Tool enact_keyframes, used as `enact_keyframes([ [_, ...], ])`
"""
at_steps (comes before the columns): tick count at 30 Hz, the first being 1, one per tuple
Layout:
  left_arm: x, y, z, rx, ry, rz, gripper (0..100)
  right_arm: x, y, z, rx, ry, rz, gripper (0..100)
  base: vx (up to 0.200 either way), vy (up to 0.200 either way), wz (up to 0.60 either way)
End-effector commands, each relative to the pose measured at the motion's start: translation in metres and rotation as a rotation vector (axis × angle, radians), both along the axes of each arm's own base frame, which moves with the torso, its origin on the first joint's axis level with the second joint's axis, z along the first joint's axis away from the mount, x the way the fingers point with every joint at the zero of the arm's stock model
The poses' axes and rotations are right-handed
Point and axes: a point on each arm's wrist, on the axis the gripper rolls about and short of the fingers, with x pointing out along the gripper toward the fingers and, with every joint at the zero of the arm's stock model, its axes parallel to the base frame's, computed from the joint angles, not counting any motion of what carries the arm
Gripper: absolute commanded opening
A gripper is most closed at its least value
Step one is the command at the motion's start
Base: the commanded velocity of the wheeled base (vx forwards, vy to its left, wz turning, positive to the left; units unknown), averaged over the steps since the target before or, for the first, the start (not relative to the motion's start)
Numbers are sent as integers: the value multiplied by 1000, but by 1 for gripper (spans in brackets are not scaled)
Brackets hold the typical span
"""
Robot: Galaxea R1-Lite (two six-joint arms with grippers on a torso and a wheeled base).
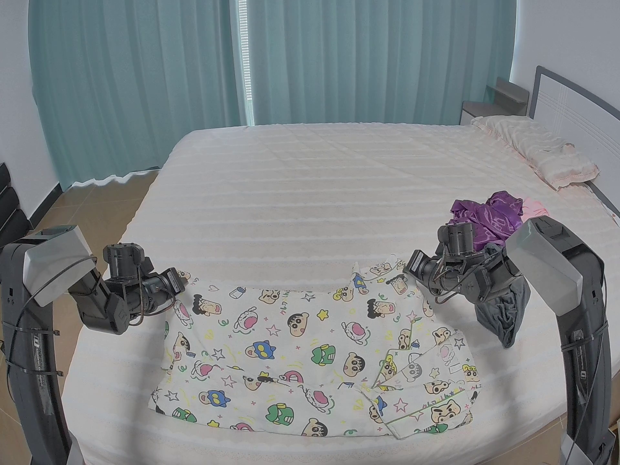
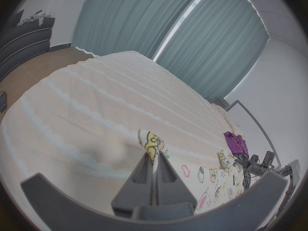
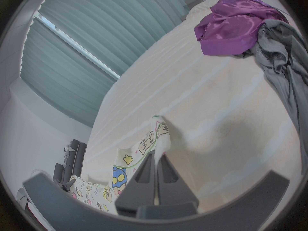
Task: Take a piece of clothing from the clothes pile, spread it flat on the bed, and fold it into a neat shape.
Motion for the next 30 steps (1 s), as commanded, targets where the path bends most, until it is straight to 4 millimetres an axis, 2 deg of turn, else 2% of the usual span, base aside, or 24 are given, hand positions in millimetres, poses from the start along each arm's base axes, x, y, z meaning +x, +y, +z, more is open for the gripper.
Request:
enact_keyframes([
  [1,-1,1,10,-9,-26,5,0,-8,-6,-1,15,-12,21,0,0,0,0],
  [11,-1,3,10,-9,-52,10,0,-11,-13,3,48,-115,34,0,0,0,0],
  [21,2,2,3,-11,-64,6,0,-16,-10,-5,34,-123,61,0,0,0,0],
  [30,-1,3,1,-24,-64,-29,0,-16,-10,3,37,-149,62,0,0,0,0],
])
